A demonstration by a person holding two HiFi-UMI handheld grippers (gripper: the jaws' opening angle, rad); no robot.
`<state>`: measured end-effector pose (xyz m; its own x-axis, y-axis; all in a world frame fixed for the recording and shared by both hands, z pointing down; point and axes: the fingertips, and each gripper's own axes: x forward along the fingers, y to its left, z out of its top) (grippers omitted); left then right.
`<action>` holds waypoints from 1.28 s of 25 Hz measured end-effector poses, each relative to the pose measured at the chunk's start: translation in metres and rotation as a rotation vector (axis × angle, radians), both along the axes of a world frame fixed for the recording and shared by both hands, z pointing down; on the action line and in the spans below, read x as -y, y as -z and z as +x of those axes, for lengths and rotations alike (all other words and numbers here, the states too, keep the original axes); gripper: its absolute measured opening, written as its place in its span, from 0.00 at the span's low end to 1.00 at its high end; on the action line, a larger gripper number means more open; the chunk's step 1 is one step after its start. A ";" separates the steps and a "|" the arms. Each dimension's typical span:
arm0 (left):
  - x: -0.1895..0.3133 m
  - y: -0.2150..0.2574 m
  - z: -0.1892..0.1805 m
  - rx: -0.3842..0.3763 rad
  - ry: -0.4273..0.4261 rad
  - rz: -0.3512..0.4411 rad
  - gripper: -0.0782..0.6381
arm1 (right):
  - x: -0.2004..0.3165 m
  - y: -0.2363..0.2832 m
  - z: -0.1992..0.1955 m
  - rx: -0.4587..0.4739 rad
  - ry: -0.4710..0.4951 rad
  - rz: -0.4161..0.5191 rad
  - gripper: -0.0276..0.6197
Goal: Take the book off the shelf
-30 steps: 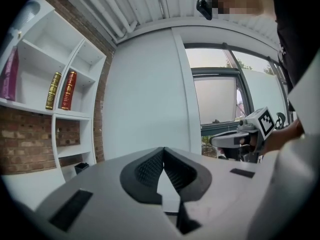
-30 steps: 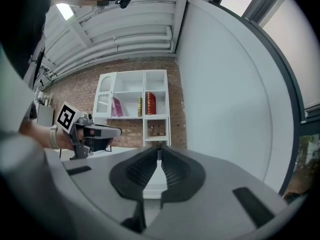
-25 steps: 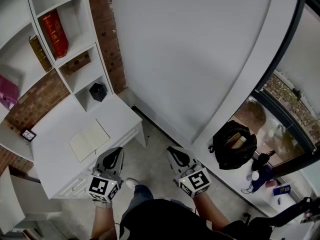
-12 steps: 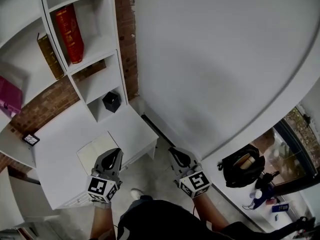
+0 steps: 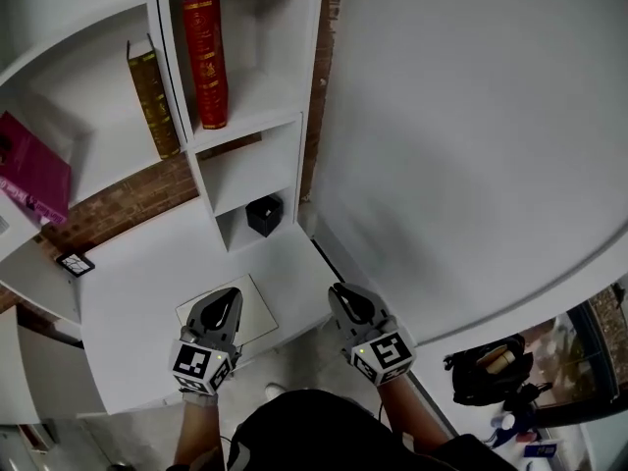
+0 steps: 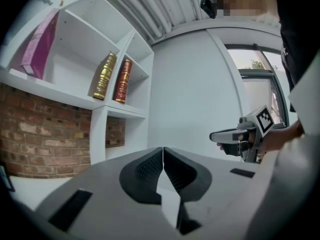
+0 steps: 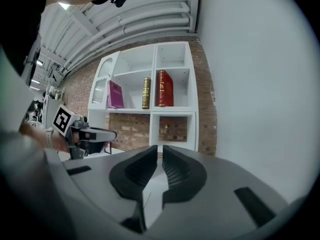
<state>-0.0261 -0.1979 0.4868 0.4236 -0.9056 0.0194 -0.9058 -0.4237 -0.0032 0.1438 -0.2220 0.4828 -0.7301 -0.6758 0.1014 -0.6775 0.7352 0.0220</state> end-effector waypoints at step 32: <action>-0.083 0.055 -0.237 -0.027 0.783 0.051 0.13 | 0.026 0.053 -0.314 -0.016 0.751 0.022 0.08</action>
